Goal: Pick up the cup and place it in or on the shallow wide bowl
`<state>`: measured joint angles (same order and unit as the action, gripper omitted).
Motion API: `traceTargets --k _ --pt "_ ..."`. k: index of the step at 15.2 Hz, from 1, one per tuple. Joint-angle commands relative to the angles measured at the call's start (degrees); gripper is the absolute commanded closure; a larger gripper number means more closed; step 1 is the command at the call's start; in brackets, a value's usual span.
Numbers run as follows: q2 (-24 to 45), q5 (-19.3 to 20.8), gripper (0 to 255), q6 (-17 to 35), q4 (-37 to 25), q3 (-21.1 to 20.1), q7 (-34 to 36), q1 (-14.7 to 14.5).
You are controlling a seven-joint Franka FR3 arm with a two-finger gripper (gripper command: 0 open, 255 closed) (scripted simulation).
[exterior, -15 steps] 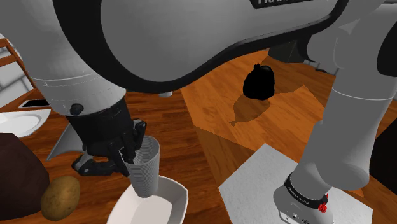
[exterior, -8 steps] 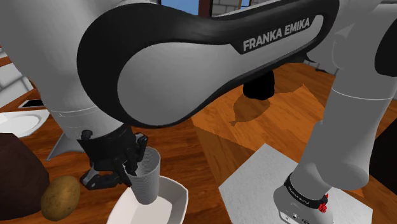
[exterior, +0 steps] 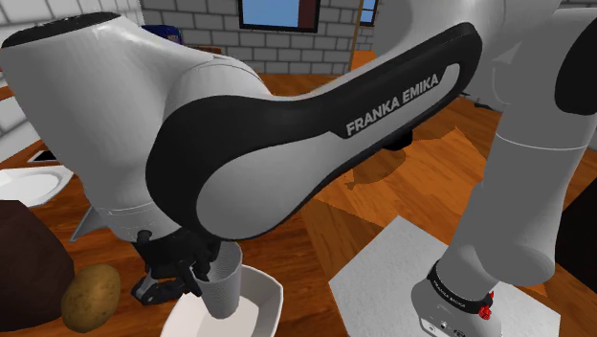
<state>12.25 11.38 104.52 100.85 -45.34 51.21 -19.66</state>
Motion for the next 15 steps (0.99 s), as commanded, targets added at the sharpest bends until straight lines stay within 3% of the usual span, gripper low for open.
traceTargets --k 1,11,12,15 --pt "0.1 0.1 255 1.6 1.5 0.1 0.1 0.1" --pt "0.6 0.6 255 3.3 2.8 0.2 0.5 0.0" --pt "0.6 0.6 0 3.3 2.8 0.2 0.5 0.0" --pt "0.6 0.6 0 3.3 2.8 0.2 0.5 0.0"
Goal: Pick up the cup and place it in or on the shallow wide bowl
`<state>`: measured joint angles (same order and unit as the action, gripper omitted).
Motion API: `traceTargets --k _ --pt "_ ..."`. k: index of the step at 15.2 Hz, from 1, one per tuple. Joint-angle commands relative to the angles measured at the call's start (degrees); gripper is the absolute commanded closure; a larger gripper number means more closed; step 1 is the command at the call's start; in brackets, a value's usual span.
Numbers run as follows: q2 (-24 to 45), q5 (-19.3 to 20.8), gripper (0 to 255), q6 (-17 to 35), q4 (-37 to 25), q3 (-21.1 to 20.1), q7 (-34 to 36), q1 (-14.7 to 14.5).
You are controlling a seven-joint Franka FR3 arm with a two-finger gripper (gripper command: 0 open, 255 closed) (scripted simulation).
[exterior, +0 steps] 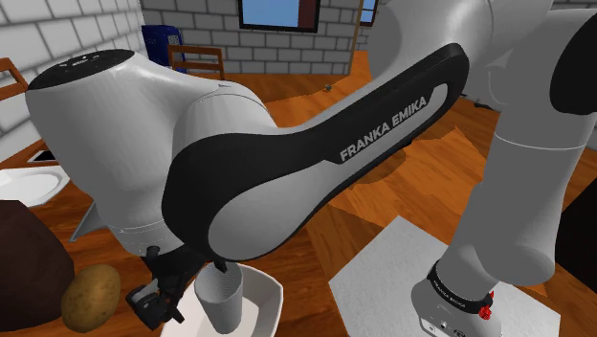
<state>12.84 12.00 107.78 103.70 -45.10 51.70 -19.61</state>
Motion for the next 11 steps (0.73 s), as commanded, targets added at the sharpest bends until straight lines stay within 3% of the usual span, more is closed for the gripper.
traceTargets --k 1,6,11 --pt "0.0 0.0 0 0.0 0.0 0.0 0.0 0.0" --pt "-0.6 -0.8 0 -7.1 -6.7 -0.5 -0.6 -0.5" --pt "-0.6 -0.8 0 -7.1 -6.7 -0.5 -0.6 -0.5"
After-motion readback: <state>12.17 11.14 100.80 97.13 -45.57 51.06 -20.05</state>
